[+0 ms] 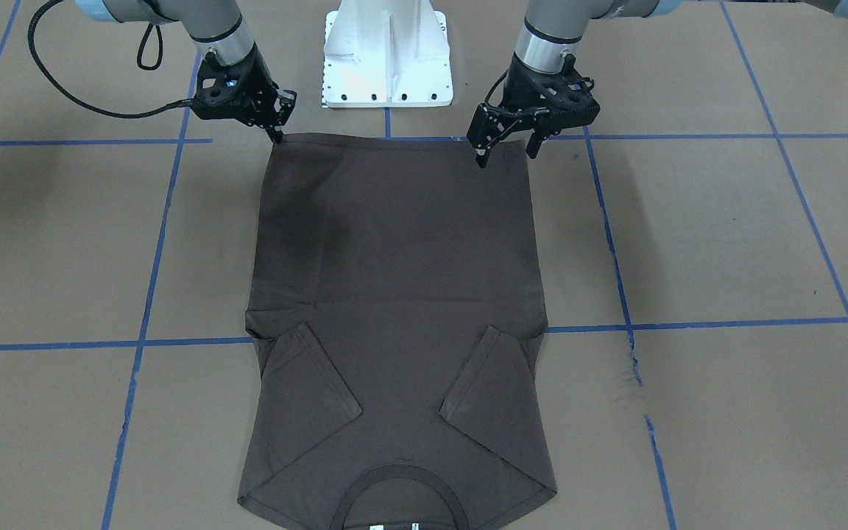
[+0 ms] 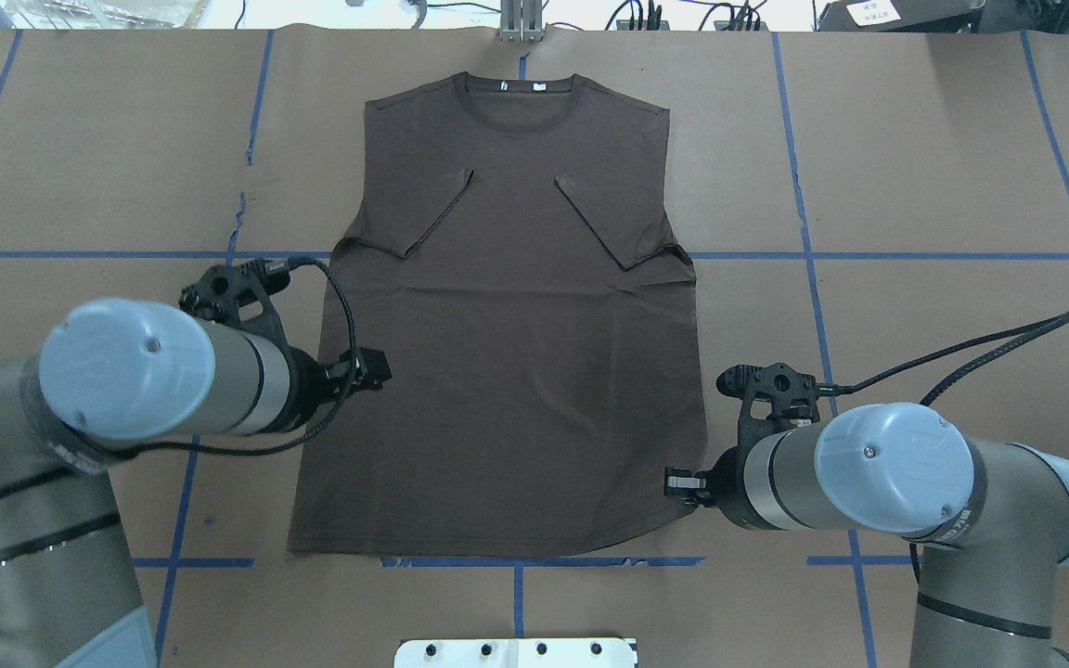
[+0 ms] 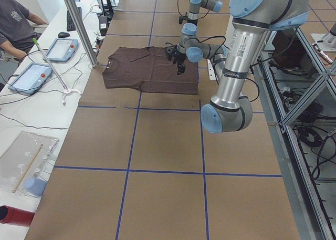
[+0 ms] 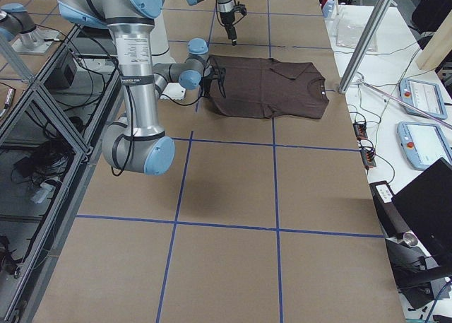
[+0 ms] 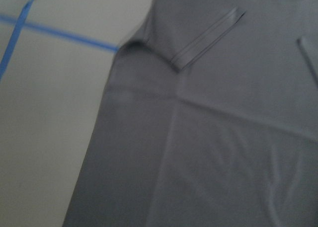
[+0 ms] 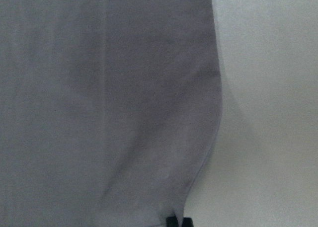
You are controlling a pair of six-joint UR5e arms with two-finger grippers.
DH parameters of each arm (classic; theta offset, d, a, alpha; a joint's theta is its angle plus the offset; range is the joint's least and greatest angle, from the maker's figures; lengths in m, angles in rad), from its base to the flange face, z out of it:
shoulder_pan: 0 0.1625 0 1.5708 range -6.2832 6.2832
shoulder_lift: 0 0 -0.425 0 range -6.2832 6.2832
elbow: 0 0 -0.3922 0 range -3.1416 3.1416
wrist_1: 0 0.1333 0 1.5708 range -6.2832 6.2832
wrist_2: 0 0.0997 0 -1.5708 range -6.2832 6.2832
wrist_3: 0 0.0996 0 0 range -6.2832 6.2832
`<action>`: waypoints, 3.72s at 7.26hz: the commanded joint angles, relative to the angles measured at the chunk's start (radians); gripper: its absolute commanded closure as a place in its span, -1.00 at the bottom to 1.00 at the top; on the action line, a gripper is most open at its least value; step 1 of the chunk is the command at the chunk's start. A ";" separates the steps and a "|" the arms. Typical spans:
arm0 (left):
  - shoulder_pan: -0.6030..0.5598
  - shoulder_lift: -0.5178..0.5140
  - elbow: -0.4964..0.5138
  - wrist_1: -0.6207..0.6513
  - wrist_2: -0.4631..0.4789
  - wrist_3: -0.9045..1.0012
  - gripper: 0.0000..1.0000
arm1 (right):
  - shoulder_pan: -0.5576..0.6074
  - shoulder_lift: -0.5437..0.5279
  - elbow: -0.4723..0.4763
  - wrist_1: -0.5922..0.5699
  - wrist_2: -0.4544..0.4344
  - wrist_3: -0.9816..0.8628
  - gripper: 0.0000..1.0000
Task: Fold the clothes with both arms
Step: 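Move the left gripper down to the other hem corner, then grasp both hem corners with the left and right grippers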
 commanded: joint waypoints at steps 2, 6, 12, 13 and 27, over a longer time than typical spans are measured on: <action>0.170 0.141 -0.005 -0.008 0.135 -0.202 -0.96 | 0.013 0.008 0.041 0.000 0.005 -0.006 1.00; 0.239 0.195 0.056 -0.098 0.163 -0.268 -0.94 | 0.023 0.013 0.041 0.000 0.005 -0.006 1.00; 0.259 0.177 0.057 -0.098 0.165 -0.275 -0.42 | 0.025 0.015 0.042 0.000 0.005 -0.006 1.00; 0.259 0.178 0.057 -0.098 0.165 -0.275 -0.41 | 0.025 0.015 0.042 0.000 0.005 -0.006 1.00; 0.306 0.194 -0.137 0.041 0.165 -0.275 1.00 | 0.033 -0.080 0.097 -0.003 0.142 -0.006 1.00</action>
